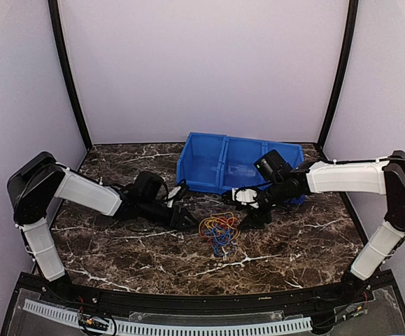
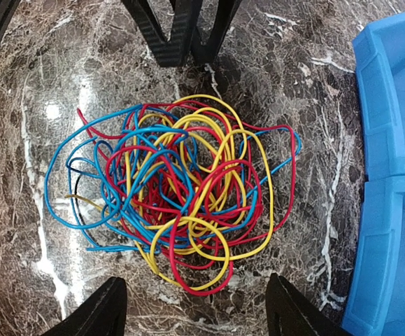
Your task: Untangle the cables
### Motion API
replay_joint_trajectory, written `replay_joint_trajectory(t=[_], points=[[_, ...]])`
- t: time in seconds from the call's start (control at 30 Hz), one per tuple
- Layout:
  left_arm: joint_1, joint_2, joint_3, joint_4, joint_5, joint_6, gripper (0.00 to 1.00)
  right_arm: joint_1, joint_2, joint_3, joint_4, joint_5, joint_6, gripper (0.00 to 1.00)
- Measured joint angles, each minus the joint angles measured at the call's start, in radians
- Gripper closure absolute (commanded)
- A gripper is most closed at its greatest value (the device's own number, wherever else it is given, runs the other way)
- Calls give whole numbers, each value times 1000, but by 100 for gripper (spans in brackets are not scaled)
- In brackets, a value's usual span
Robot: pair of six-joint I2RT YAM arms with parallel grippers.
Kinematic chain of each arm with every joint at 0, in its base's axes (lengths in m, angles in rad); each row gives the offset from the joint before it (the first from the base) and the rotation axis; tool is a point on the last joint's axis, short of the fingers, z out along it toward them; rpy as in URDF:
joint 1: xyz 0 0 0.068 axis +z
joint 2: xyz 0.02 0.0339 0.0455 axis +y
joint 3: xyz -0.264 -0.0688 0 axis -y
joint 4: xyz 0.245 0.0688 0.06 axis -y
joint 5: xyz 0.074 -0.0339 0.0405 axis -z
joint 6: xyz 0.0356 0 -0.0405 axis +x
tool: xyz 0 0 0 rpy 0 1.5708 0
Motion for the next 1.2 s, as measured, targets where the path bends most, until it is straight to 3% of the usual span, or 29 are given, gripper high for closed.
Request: replay_joint_trajectory(t=[0.33,0.7,0.97,1.2], points=[[-15,84,63,6,2,-9,60,5,0,3,25,43,2,31],[-16,159,92,90,34,-48,99,3,-10,5,22,51,1,32],[-16,122,114,43,40,-25,100,-30,-45,47,-47,49,-20,26],[-19,-77,114,-60,2,45,100,-40,-62,140,-39,-41,23,23]])
